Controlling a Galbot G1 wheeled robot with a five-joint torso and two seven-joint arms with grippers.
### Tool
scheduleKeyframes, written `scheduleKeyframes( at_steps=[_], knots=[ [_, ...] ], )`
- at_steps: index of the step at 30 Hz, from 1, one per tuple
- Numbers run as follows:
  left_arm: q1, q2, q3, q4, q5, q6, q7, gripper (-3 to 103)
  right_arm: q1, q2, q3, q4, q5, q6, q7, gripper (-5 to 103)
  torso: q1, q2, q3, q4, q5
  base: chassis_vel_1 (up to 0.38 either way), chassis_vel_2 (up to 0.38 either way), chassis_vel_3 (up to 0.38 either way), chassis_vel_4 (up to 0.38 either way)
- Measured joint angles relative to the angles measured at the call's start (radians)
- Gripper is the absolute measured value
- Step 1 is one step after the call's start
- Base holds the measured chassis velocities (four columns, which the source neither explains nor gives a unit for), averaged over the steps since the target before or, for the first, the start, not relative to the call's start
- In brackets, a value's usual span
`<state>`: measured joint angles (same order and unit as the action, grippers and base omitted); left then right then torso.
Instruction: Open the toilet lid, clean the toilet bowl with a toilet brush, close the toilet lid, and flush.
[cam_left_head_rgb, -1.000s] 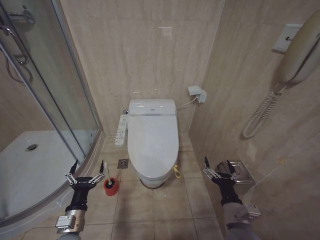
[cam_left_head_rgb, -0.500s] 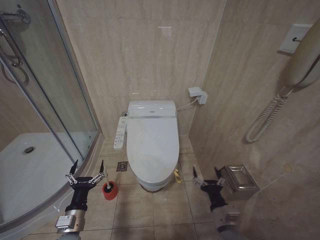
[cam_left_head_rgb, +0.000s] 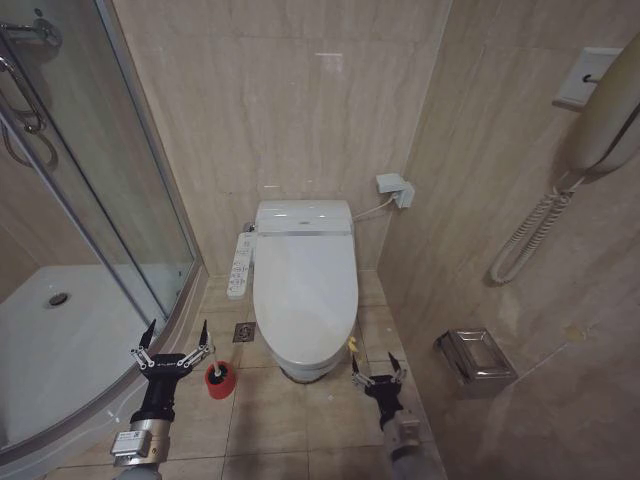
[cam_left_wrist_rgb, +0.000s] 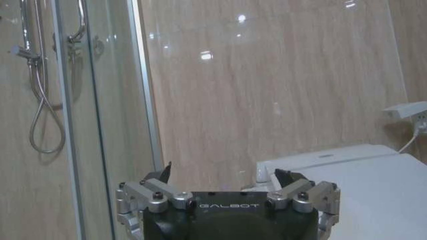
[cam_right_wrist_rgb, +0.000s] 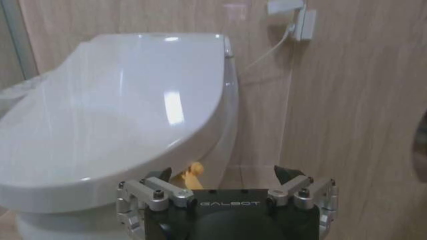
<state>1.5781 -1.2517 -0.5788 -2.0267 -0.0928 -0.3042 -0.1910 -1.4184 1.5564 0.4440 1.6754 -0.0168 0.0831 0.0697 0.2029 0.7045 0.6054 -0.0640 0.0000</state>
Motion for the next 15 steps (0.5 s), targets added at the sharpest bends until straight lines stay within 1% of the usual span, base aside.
scheduleKeyframes(
  at_steps=[6,15],
  knots=[
    [0.000,0.000,0.000,0.000,0.000,0.000,0.000,100,0.089,-0.002,0.001,-0.099,0.001,-0.011,0.017,100,0.000,0.000,0.000,0.0001,-0.0001,0.000,0.000,0.000,0.000],
    [0.000,0.000,0.000,0.000,0.000,0.000,0.000,100,0.162,-0.015,0.007,-0.203,-0.022,-0.007,0.034,100,0.000,0.000,0.000,0.0000,0.0000,0.000,0.000,0.000,0.000]
  ],
)
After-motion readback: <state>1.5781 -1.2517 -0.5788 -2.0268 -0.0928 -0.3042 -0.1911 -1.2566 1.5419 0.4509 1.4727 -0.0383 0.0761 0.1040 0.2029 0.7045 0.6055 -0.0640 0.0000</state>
